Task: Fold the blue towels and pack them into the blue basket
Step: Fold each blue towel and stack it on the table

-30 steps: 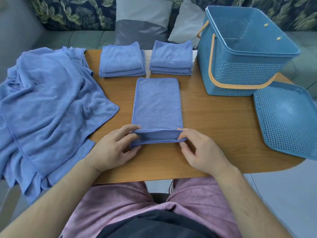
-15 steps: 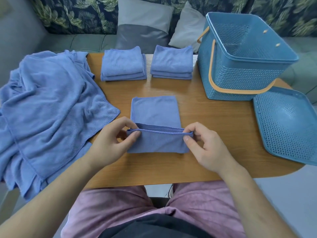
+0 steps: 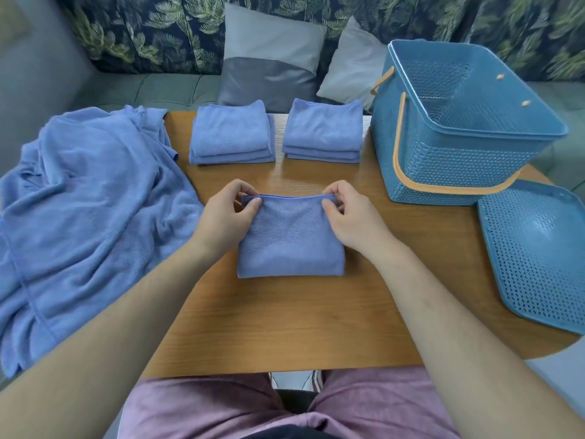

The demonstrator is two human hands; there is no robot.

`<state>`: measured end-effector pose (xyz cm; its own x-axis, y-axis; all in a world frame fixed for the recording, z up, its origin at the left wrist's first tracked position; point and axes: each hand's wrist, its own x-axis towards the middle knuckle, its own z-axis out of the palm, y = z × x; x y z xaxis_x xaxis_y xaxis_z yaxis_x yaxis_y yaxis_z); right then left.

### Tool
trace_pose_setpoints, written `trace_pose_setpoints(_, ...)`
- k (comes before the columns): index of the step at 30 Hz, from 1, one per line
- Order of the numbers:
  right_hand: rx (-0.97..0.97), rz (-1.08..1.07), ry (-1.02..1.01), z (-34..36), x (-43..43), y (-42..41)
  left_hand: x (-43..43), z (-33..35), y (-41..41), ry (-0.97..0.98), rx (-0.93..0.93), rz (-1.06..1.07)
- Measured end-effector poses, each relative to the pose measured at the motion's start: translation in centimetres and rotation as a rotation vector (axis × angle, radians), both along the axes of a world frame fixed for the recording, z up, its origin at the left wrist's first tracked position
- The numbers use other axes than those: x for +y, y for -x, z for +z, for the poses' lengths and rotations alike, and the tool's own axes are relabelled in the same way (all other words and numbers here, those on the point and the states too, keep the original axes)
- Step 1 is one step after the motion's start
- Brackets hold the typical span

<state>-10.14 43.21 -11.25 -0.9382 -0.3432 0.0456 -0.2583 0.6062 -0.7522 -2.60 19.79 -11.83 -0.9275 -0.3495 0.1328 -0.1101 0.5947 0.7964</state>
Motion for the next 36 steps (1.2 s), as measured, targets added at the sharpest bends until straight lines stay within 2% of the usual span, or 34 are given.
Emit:
trace_pose_setpoints(2, 0.011, -0.031, -0.069, -0.5, -0.5, 0.6, -0.1, -0.7, 0.8, 0.092, -0.048, 0.007)
trace_pose_setpoints(3, 0.006, -0.047, -0.084, -0.7, -0.7, 0.8, -0.1, -1.0, 0.9, 0.204, -0.036, 0.019)
trace_pose_setpoints(5, 0.000, -0.069, -0.098, -1.1, -1.1, 0.9, 0.7, -1.1, 0.5, 0.460, 0.067, 0.018)
trace_pose_setpoints(7, 0.018, -0.082, -0.131, -1.2, -1.4, 0.9, 2.5, -0.9, -0.3, 0.551, 0.170, -0.077)
trace_pose_setpoints(8, 0.060, -0.087, -0.187, -1.3, -1.5, 0.8, 3.4, -1.2, -0.5, 0.576, 0.161, -0.140)
trace_pose_setpoints(10, 0.279, -0.080, -0.367, -1.4, -1.9, 0.1, 4.8, -2.4, -0.9, 0.623, 0.025, -0.232)
trace_pose_setpoints(12, 0.480, 0.009, -0.426, -1.6, -2.7, -1.5, 5.1, -3.7, -1.0, 0.625, -0.110, -0.248)
trace_pose_setpoints(13, 0.506, 0.075, -0.422, -1.8, -3.2, -2.3, 4.9, -4.1, -1.1, 0.614, -0.132, -0.246)
trace_pose_setpoints(16, 0.293, 0.174, -0.456, -3.4, -3.5, -3.8, 4.7, -4.2, -1.2, 0.597, -0.115, -0.260)
trace_pose_setpoints(18, 0.183, 0.145, -0.476, -4.1, -2.8, -3.7, 4.4, -4.0, -1.2, 0.560, -0.147, -0.281)
trace_pose_setpoints(21, 0.142, 0.075, -0.474, -4.3, -2.0, -3.9, 3.4, -4.1, -1.6, 0.490, -0.169, -0.257)
trace_pose_setpoints(24, 0.097, -0.050, -0.436, -4.5, -1.8, -4.7, 3.2, -4.5, -2.5, 0.459, -0.188, -0.104)
trace_pose_setpoints(28, 0.199, -0.155, -0.396, -5.0, -1.8, -5.7, 4.4, -4.6, -3.3, 0.490, -0.235, 0.064)
trace_pose_setpoints(32, 0.260, -0.176, -0.285, -5.0, -1.8, -5.7, 4.6, -4.6, -3.1, 0.502, -0.165, 0.064)
trace_pose_setpoints(36, 0.244, -0.169, -0.146, -4.7, -1.6, -5.7, 4.3, -4.1, -2.9, 0.412, -0.096, 0.040)
